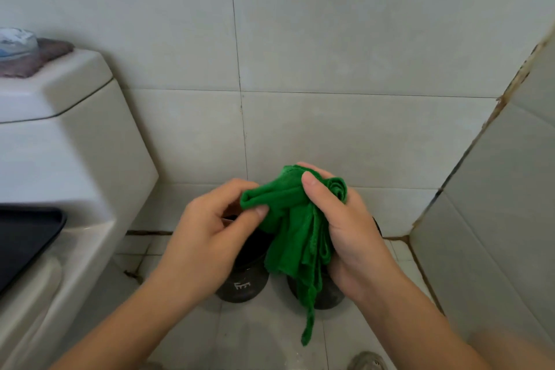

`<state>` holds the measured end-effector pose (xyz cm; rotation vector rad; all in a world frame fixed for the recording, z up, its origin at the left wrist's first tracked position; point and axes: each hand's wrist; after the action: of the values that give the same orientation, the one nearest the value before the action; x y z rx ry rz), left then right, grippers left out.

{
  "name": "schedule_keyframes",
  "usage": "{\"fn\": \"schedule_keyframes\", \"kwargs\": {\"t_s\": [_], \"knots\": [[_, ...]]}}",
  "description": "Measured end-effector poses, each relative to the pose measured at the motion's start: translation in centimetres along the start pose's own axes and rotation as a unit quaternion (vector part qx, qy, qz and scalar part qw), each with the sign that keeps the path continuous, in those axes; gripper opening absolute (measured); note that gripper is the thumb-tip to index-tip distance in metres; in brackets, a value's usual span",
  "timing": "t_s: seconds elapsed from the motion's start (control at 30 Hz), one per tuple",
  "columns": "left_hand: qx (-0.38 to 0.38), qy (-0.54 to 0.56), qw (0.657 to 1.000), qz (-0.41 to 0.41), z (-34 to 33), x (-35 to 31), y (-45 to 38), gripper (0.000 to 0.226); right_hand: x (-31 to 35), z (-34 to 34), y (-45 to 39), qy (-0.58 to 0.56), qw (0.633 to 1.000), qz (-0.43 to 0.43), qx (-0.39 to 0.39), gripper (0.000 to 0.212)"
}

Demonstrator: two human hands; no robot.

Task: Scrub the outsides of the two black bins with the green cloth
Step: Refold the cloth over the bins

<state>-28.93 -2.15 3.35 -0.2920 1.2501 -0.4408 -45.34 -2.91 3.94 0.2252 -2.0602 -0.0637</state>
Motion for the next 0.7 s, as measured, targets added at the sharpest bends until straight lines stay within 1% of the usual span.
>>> {"fn": "schedule_keyframes", "kwargs": {"t_s": [0.1, 0.2, 0.33, 0.37, 0.43, 0.5, 0.57, 0.63, 0.7], "knots": [[-0.026, 0.060, 0.997, 0.039, 1.2, -0.3, -0.7, 0.009, 0.1, 0.3, -0.1, 0.021, 0.996, -0.052, 0.064, 0.033], [-0.025, 0.039, 0.998, 0.038, 2.0, -0.6, -1.2, 0.011, -0.2, 0.4, -0.2, 0.029, 0.992, -0.088, 0.091, 0.034], [-0.021, 0.021, 0.999, 0.026, 2.9, -0.7, -1.3, 0.013, -0.5, 0.4, -0.3, 0.049, 0.990, -0.088, 0.103, 0.036], [-0.009, 0.021, 0.999, 0.032, 3.1, -0.8, -1.3, 0.014, -0.6, 0.3, -0.3, 0.048, 0.991, -0.078, 0.096, 0.034], [0.039, 0.013, 0.998, 0.048, 3.6, -0.9, -1.2, 0.015, -0.7, 0.3, -0.2, 0.058, 0.995, -0.045, 0.061, 0.032], [0.096, -0.043, 0.994, 0.037, 4.0, -0.9, -0.9, 0.018, -0.8, 0.3, -0.2, 0.074, 0.997, -0.016, 0.019, 0.029], [0.129, -0.102, 0.986, 0.031, 3.8, -0.9, -0.3, 0.025, -0.9, 0.3, -0.2, 0.070, 0.997, -0.004, -0.014, 0.021], [0.129, -0.110, 0.984, 0.062, 2.7, -0.9, 0.2, 0.039, -1.3, 0.2, -0.1, 0.068, 0.997, 0.010, -0.045, 0.017], [0.107, -0.138, 0.979, 0.108, 1.3, -0.8, 0.4, 0.062, -1.7, -0.2, 0.0, 0.099, 0.992, 0.041, -0.065, 0.017]]}}
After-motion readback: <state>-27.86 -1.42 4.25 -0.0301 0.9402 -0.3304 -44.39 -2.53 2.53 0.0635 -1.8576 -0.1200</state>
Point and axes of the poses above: each hand's wrist, its own y-axis away from the middle knuckle, its own z-axis out of the back of the hand, x = y × z, and after that the axes turned 4 degrees about -z, right-handed
